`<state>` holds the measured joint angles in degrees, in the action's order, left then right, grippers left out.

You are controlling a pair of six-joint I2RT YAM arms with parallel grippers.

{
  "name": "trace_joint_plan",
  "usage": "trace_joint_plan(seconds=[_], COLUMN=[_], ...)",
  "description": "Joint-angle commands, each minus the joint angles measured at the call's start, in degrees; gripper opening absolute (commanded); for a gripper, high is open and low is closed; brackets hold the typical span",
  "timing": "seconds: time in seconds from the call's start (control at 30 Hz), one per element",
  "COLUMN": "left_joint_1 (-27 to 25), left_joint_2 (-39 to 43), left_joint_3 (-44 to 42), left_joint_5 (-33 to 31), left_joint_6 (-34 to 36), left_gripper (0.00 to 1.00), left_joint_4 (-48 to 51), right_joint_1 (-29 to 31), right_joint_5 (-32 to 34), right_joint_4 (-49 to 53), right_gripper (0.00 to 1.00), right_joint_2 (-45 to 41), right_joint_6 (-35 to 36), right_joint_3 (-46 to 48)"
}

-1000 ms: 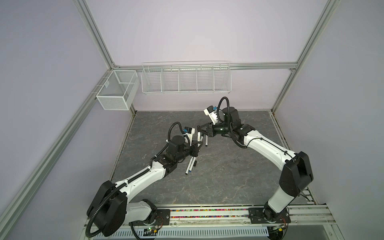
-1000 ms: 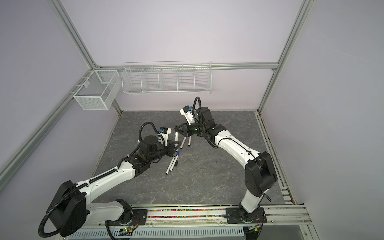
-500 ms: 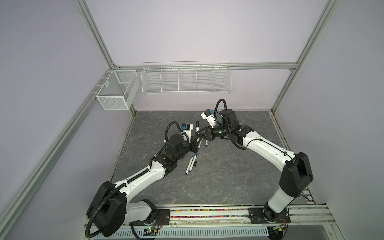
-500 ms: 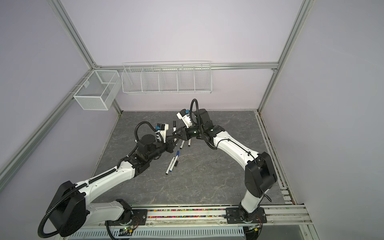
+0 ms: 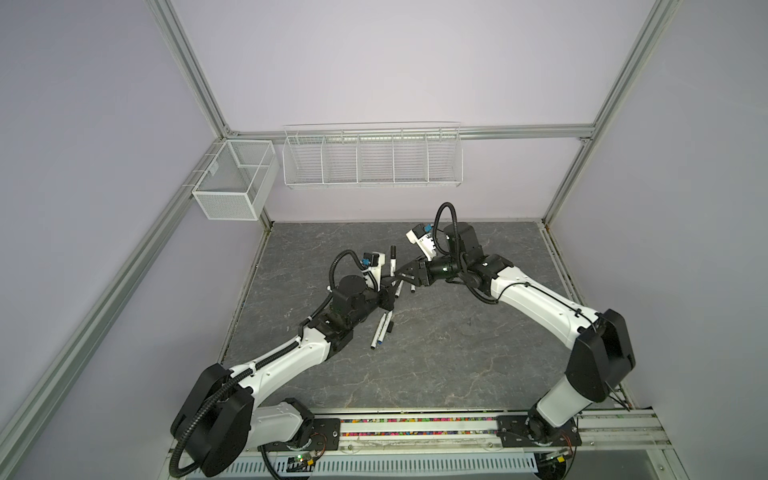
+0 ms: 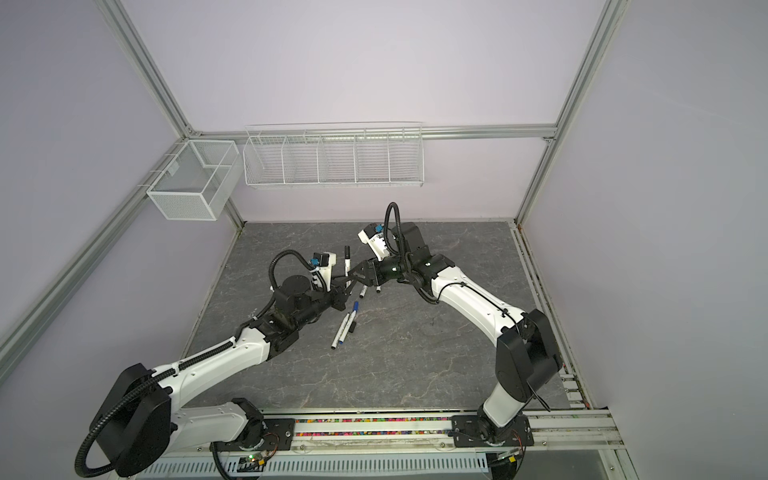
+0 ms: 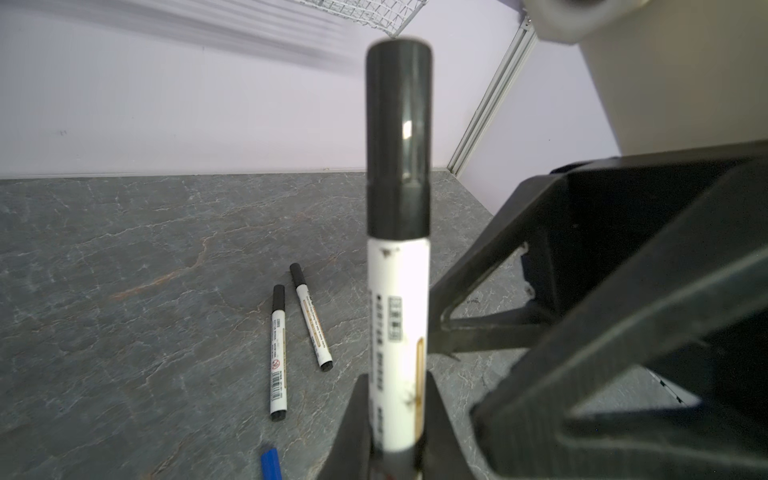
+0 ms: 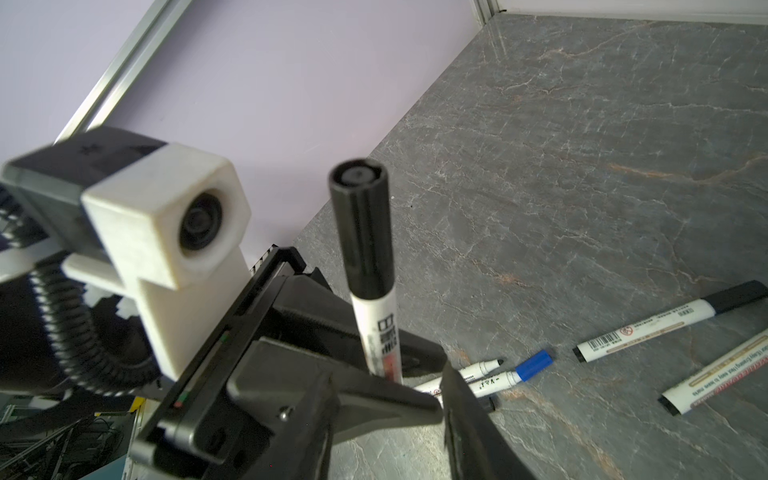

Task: Insert the pens into the pen caps
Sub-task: 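Open the right gripper and raise it off the capped marker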

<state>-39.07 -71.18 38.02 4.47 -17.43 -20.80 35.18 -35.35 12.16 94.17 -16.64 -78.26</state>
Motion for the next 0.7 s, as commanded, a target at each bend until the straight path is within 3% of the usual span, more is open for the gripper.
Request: trace_joint_plan(seconds=[0.0, 0.37, 0.67], left_joint_1=[-0.12, -2.23, -2.73], left_joint_2=[1.53, 3.13, 3.21], left_joint_3=[-1.9, -5.39, -5.33], left_joint_5=[-1.04, -3.06, -3.07], left_joint_6=[0.89, 1.09, 0.23], left_gripper=[0.0, 0.0, 0.0], left_joint_4=[-0.96, 1.12, 0.67], right_joint_1=[-0.87, -0.94, 0.05], right_joint_5=[0.71, 0.64, 1.08], right_joint_4=[0.75, -2.34, 1.37], right_gripper=[0.47, 0.47, 0.41], right_joint_2=[-2.26, 2.43, 7.86], right_joint_6=[0.41, -3.01, -2.6], right_joint_3=[0.01, -6.97, -11.68])
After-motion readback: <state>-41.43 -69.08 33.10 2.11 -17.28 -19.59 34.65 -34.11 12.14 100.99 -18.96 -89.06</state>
